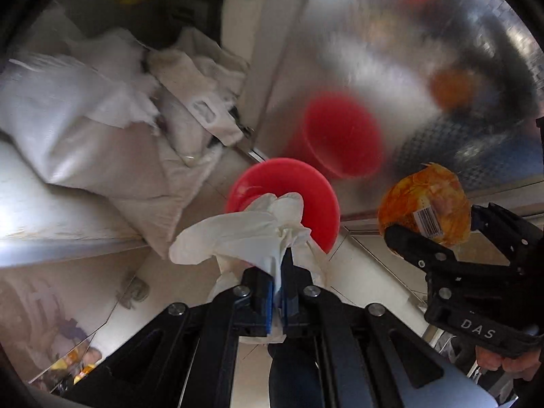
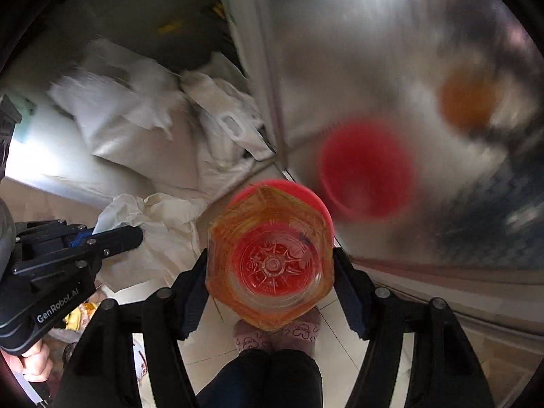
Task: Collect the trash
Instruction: 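Carry the gloves and cup down over the red bucket with both grippers, then open the left gripper to drop the white gloves into the red bucket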
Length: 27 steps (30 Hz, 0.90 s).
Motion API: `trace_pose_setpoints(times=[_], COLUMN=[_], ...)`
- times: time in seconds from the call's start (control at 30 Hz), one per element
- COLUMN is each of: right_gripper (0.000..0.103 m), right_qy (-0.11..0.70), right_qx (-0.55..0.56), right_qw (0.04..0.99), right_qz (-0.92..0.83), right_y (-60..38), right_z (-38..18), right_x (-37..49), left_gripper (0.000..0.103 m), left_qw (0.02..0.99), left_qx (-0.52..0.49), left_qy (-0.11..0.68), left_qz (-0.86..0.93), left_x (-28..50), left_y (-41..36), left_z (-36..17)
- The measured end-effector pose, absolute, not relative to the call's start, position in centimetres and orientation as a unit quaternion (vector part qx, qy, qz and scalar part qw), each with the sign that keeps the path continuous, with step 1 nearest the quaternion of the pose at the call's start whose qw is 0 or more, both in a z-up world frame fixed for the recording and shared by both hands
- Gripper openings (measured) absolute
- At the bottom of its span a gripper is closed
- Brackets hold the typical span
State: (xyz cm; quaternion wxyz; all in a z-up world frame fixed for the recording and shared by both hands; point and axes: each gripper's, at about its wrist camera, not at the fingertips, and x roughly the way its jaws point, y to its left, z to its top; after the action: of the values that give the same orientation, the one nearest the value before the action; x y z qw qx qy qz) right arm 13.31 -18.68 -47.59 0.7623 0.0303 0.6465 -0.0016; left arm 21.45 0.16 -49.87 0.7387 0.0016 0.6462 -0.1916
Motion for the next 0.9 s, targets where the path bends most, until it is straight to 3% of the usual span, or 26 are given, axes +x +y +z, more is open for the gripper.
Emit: trace_pose_setpoints(times=[0.3,0.33,0.4,0.5,0.9], right_gripper=[0.065,0.065,0.065,0.065,0.065], right_qy=[0.656,0.656,0.656,0.658,0.657], right_qx=[0.06,0.063,0.068,0.072,0.064], right_qw=[0.752,0.751,0.751,0.748,0.75], right_qz=[-0.036,-0.04,-0.047,-0.052,-0.04], right_y=[-20.5,-20.6,-20.9,-21.0,-21.0], right_z=[-52.8,-53.1,-53.4,-53.8,-53.8], right_x=[13.5,13.5,13.6,13.7,13.8], left_gripper=[0.005,0.007,0.022,0.028,0.034], left_qw=[0.717,0.716,0.712,0.717,0.729], left_qx=[0.009,0.013,0.014,0.022,0.037], left_qy=[0.667,0.666,0.669,0.664,0.652], left_qz=[-0.204,-0.206,-0.212,-0.213,-0.205], left_x=[22.2,22.3,22.3,22.5,23.1], left_y=[-3.1,-3.3,-3.7,-4.1,-3.3], left_z=[-55.3,-55.4,-55.7,-55.8,-55.3])
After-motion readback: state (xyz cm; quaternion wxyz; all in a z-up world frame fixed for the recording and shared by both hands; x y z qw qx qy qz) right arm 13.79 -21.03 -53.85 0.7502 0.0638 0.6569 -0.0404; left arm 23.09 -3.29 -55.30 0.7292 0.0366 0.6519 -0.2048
